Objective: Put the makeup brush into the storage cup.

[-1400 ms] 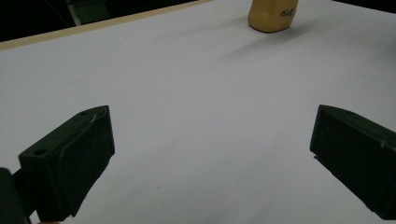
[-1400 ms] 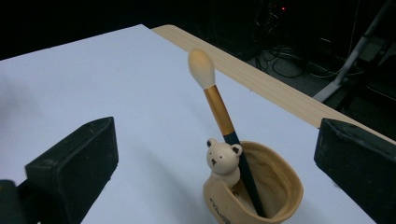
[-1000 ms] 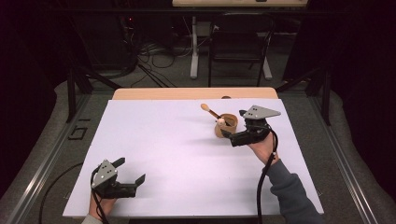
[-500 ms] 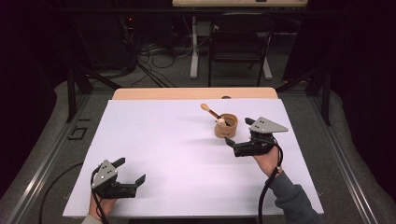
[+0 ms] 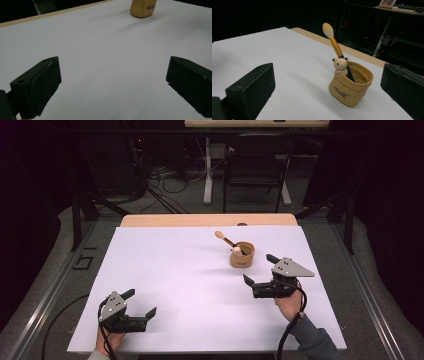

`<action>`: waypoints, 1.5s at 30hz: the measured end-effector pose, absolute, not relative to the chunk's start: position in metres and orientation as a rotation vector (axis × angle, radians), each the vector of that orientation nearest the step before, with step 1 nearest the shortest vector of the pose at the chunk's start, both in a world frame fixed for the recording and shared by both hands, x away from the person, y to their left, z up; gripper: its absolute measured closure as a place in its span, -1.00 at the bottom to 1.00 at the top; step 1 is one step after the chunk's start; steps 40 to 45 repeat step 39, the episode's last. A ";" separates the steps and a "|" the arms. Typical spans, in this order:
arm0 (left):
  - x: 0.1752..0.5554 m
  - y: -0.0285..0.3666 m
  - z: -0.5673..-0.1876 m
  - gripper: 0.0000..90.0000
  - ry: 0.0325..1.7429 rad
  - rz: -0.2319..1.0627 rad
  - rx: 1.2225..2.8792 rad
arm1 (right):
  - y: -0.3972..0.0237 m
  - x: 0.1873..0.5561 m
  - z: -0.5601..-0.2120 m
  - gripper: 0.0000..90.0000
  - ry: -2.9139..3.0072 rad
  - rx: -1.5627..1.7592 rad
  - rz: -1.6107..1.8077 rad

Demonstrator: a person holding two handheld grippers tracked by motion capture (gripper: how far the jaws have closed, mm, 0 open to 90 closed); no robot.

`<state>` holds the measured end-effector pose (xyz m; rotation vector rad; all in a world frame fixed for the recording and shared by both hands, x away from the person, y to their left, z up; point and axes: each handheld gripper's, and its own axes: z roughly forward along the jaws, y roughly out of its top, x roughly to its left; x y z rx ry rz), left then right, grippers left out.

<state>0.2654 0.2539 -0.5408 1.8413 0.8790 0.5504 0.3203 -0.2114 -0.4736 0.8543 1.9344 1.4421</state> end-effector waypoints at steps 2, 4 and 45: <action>0.266 0.253 -0.541 -1.00 0.879 0.546 1.842 | -0.213 0.315 -0.476 -1.00 1.920 0.829 1.449; 0.266 0.253 -0.541 -1.00 0.877 0.546 1.845 | -0.214 0.313 -0.477 -1.00 1.920 0.821 1.441; 0.274 0.248 -0.544 -1.00 0.870 0.528 1.863 | -0.236 0.260 -0.512 -1.00 1.932 0.809 1.343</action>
